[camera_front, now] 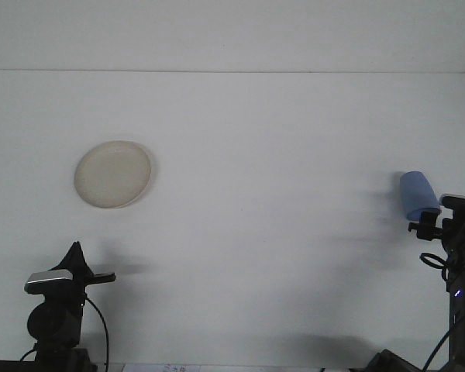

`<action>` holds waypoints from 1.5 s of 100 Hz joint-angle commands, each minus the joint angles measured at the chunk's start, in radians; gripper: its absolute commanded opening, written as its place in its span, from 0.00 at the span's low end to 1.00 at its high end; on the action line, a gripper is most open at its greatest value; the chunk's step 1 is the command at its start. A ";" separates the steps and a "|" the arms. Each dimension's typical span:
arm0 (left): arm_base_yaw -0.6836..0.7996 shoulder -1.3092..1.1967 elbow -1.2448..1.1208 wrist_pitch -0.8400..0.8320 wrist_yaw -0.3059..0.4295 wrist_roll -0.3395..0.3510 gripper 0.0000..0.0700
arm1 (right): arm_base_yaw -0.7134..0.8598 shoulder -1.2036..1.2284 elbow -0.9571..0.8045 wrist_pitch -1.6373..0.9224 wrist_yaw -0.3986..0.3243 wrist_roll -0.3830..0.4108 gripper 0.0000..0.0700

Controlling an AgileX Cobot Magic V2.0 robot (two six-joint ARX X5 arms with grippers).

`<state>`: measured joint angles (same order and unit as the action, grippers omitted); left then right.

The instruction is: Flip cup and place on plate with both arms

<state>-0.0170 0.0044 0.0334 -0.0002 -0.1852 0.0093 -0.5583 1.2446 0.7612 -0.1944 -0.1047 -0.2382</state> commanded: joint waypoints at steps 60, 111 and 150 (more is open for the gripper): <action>0.000 -0.002 -0.019 0.012 -0.001 0.001 0.02 | -0.017 0.350 0.002 0.496 -0.154 -0.024 0.33; 0.000 -0.002 -0.019 0.012 -0.001 0.001 0.02 | 0.007 0.227 0.004 0.519 -0.178 0.211 0.00; 0.000 -0.001 -0.019 0.012 -0.001 0.001 0.02 | 0.352 -0.321 0.085 -0.199 -0.051 0.352 0.00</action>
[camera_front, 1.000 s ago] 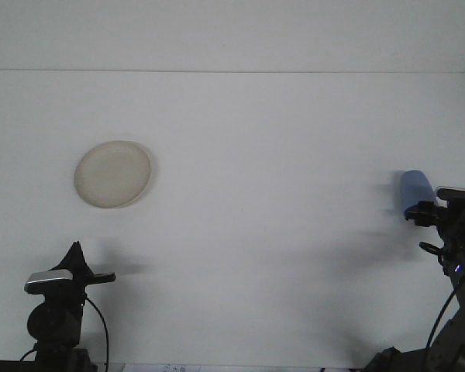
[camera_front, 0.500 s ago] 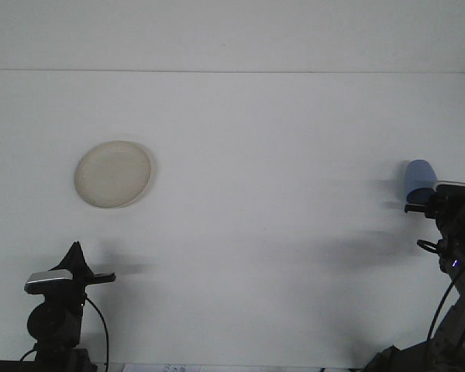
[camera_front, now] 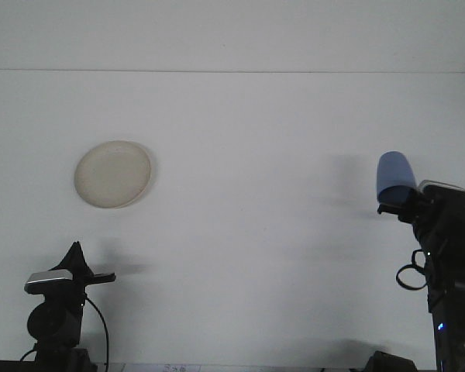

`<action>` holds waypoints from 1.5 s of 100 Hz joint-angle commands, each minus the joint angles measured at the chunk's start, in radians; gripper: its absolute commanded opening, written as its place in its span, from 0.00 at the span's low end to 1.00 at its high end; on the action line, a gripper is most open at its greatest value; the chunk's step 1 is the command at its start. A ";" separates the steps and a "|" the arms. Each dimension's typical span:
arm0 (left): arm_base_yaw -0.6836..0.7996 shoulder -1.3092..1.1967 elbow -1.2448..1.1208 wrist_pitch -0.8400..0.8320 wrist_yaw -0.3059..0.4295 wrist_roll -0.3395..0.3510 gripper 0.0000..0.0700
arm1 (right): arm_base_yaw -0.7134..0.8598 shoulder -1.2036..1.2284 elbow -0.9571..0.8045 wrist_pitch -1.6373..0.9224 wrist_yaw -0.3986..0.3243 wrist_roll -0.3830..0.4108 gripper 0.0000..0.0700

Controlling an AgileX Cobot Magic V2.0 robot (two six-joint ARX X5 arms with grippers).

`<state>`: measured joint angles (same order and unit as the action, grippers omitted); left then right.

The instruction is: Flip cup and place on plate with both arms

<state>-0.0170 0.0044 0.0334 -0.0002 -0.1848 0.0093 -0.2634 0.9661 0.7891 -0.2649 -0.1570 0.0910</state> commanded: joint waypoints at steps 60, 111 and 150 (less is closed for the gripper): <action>0.000 -0.001 -0.019 0.012 -0.001 0.001 0.02 | 0.874 0.343 0.552 -1.028 0.122 0.003 0.00; 0.000 -0.001 -0.019 0.012 -0.001 0.001 0.02 | 1.123 0.669 0.633 -1.097 0.139 -0.044 0.00; 0.000 -0.001 -0.019 0.012 -0.001 0.001 0.02 | 1.154 0.683 0.641 -1.063 0.139 -0.059 0.57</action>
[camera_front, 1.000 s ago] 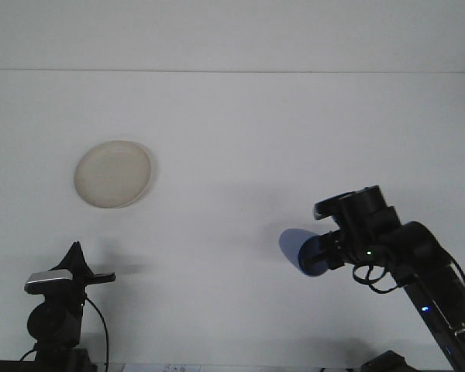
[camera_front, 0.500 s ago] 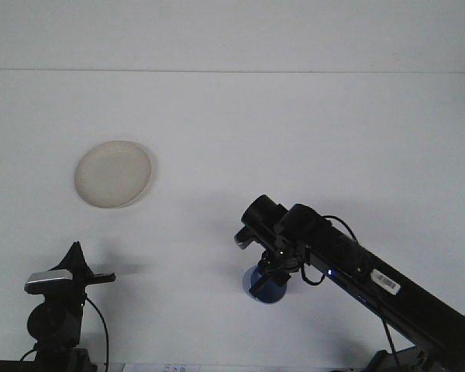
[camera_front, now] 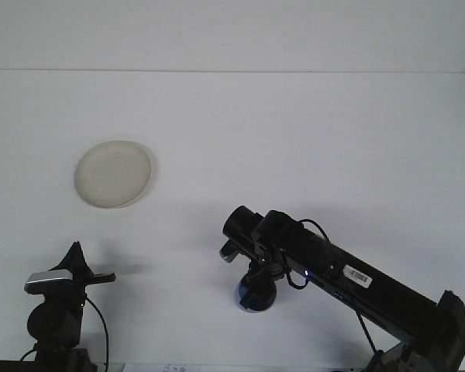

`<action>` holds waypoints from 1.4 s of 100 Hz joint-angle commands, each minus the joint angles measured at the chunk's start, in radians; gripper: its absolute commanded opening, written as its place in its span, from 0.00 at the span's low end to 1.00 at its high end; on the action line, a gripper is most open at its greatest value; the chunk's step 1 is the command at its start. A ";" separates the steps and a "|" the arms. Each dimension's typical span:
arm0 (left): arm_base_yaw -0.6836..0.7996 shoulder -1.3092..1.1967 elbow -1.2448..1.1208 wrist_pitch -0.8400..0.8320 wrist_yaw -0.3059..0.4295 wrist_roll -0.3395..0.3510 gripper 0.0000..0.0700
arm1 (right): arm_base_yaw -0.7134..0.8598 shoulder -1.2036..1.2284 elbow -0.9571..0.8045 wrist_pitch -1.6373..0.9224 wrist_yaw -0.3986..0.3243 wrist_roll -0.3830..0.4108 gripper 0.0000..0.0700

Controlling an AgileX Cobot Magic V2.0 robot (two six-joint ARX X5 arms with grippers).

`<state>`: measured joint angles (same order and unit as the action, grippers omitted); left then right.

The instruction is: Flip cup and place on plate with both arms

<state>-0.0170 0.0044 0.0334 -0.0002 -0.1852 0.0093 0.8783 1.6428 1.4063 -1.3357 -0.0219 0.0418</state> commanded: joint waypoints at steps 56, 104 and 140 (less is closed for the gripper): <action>0.000 -0.001 -0.019 0.012 -0.001 0.001 0.02 | 0.011 -0.598 -0.027 0.271 0.156 0.004 0.57; 0.000 -0.001 -0.019 0.013 -0.001 -0.089 0.02 | 0.013 -1.448 -0.691 0.708 0.214 0.016 0.57; 0.000 0.000 0.046 0.047 0.069 -0.425 0.02 | 0.013 -1.518 -0.735 0.668 0.214 0.018 0.57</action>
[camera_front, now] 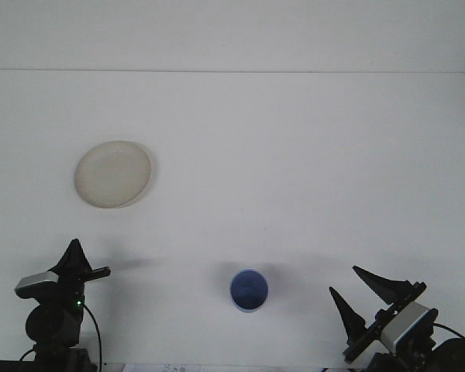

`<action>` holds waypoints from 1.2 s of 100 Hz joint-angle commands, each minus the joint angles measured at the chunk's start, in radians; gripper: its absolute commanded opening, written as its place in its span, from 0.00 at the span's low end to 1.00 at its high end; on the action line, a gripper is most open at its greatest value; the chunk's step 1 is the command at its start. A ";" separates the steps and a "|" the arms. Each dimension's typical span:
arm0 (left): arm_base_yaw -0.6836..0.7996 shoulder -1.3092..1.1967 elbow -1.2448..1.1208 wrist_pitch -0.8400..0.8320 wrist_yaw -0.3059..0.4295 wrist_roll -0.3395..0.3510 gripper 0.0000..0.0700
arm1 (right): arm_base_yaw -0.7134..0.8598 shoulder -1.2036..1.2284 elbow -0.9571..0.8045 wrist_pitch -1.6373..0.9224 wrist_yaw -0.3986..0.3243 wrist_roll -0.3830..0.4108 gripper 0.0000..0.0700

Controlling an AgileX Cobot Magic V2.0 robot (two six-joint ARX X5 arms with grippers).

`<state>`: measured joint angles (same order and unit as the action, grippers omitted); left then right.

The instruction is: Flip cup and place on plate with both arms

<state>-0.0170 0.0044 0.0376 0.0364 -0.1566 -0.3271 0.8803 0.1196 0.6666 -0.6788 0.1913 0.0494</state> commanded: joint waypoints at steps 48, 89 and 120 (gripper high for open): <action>-0.041 0.497 0.774 -0.458 0.555 0.060 0.62 | 0.010 0.006 0.004 -0.002 0.001 0.010 0.57; -0.499 1.010 1.107 -0.798 0.616 0.131 0.62 | 0.010 0.006 0.004 -0.027 0.001 0.010 0.57; -0.792 1.280 1.135 -0.703 0.451 0.126 0.62 | 0.011 0.006 0.004 -0.049 0.001 0.010 0.57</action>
<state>-0.7788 1.2449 1.1580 -0.6922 0.3023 -0.2035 0.8810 0.1200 0.6666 -0.7296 0.1909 0.0494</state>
